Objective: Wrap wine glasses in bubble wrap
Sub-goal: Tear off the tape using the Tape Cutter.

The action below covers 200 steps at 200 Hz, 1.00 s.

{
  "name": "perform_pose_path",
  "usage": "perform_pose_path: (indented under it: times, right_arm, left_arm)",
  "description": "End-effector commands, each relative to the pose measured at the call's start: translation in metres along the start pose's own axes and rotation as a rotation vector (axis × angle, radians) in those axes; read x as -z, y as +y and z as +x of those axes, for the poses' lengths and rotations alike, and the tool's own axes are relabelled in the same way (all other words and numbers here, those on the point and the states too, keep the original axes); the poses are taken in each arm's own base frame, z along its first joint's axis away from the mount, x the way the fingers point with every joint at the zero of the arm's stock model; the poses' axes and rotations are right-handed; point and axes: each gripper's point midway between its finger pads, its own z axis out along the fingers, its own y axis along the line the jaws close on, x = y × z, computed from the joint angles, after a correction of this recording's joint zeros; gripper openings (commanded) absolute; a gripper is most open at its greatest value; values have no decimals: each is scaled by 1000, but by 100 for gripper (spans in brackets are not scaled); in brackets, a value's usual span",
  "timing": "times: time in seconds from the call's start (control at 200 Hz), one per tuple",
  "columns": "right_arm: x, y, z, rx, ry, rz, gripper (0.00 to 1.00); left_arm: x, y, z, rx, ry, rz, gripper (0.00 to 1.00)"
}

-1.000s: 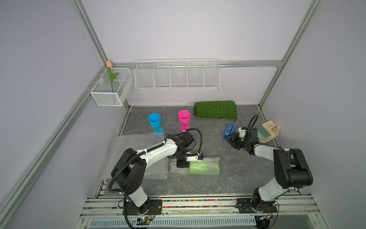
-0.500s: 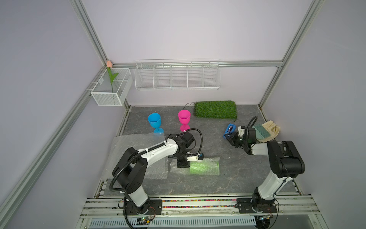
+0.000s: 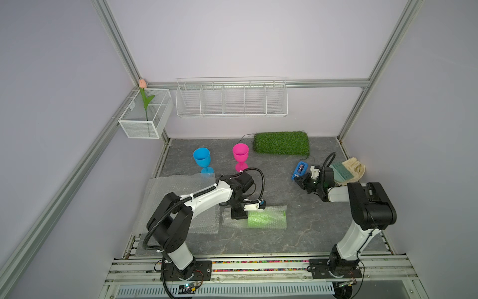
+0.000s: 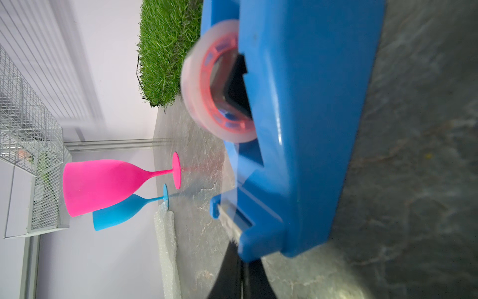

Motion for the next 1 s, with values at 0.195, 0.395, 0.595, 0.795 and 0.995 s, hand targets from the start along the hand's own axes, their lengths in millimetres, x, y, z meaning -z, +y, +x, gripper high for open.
perform_pose_path:
  times: [0.195,0.395,0.595,0.795,0.995]
  right_arm:
    - [9,-56,26,-64,65,230,7]
    - [11,-56,24,-62,46,235,7]
    - [20,-30,12,13,2,189,7]
    - [49,16,-1,179,-58,192,7]
    - [78,68,11,356,-69,141,7]
  left_arm:
    - [-2,-5,1,4,21,41,0]
    - [-3,-6,2,5,24,43,0]
    - [-2,-6,1,3,20,42,0]
    - [-3,-6,2,3,24,44,0]
    - [-3,-4,1,3,31,43,0]
